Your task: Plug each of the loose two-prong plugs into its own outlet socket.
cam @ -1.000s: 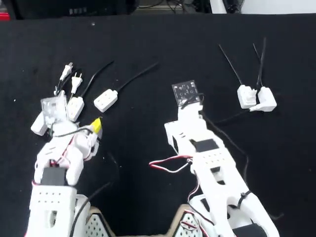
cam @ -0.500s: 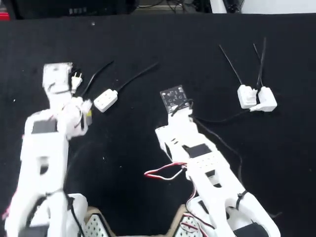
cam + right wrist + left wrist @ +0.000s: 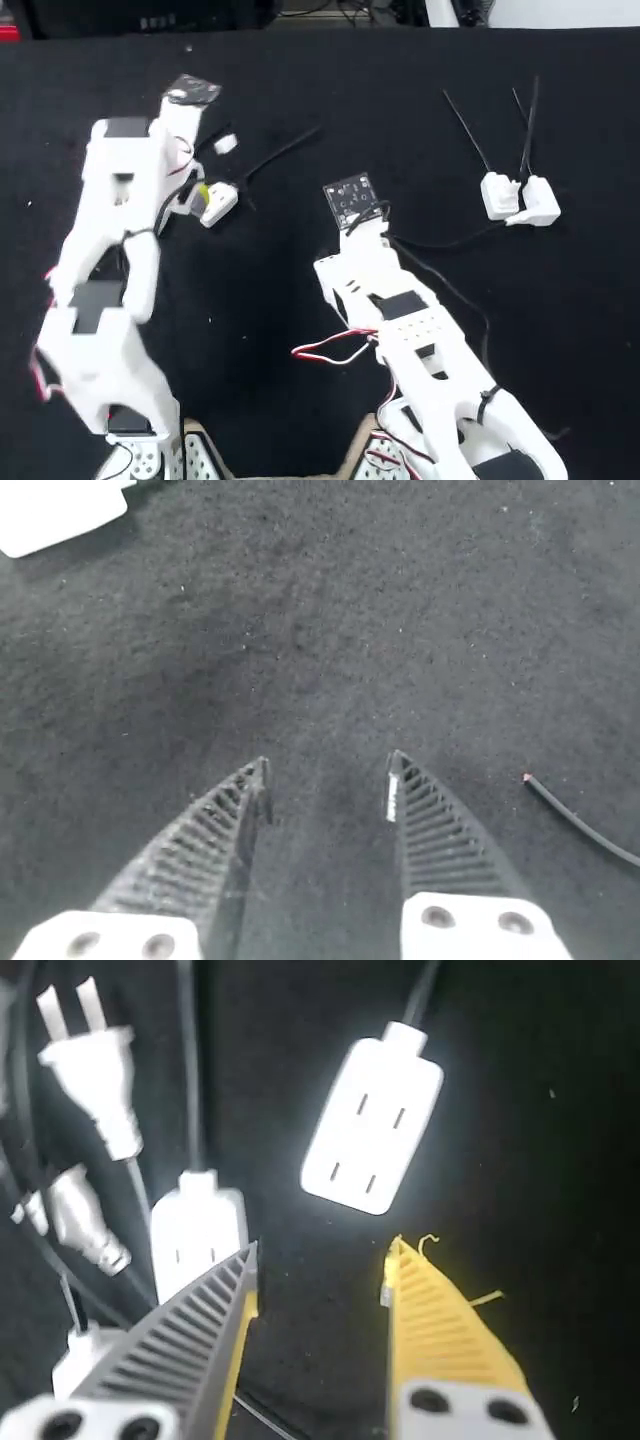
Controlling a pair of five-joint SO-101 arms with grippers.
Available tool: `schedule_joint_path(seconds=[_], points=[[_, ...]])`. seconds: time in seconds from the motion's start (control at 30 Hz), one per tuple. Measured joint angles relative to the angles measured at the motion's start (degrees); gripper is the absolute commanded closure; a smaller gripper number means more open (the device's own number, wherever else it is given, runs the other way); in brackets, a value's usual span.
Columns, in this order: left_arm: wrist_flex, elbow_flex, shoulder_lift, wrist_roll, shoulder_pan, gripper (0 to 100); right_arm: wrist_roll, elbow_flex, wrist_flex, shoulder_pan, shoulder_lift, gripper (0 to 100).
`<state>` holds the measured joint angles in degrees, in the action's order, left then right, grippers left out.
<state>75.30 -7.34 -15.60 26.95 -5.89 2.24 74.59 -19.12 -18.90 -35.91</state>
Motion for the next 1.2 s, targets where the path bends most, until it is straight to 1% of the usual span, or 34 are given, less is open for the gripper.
schedule_joint_path(seconds=[0.1,0.23,0.47,0.67,0.73,0.93,1.03,1.07,1.2], points=[[6.86,-13.01,-9.67,4.31,1.49,79,0.0,0.0,0.0,0.0,0.0,83.2],[13.36,-29.19,-21.71,5.89,3.16,79,0.0,0.0,0.0,0.0,0.0,83.2],[20.31,-54.42,-39.03,7.47,3.52,79,0.0,0.0,0.0,0.0,0.0,83.2],[24.97,-71.47,-49.32,7.38,3.52,79,0.0,0.0,0.0,0.0,0.0,83.2],[25.41,-74.55,-51.52,7.12,3.52,79,0.0,0.0,0.0,0.0,0.0,83.2],[25.41,-75.78,-52.57,5.27,3.43,78,0.0,0.0,0.0,0.0,0.0,83.2],[25.41,-74.55,-51.25,3.96,3.43,70,0.0,0.0,0.0,0.0,0.0,83.2],[25.41,-74.55,-50.46,3.69,3.34,69,0.0,0.0,0.0,0.0,0.0,83.2],[25.05,-72.0,-47.74,3.16,3.34,74,0.0,0.0,0.0,0.0,0.0,83.2]])
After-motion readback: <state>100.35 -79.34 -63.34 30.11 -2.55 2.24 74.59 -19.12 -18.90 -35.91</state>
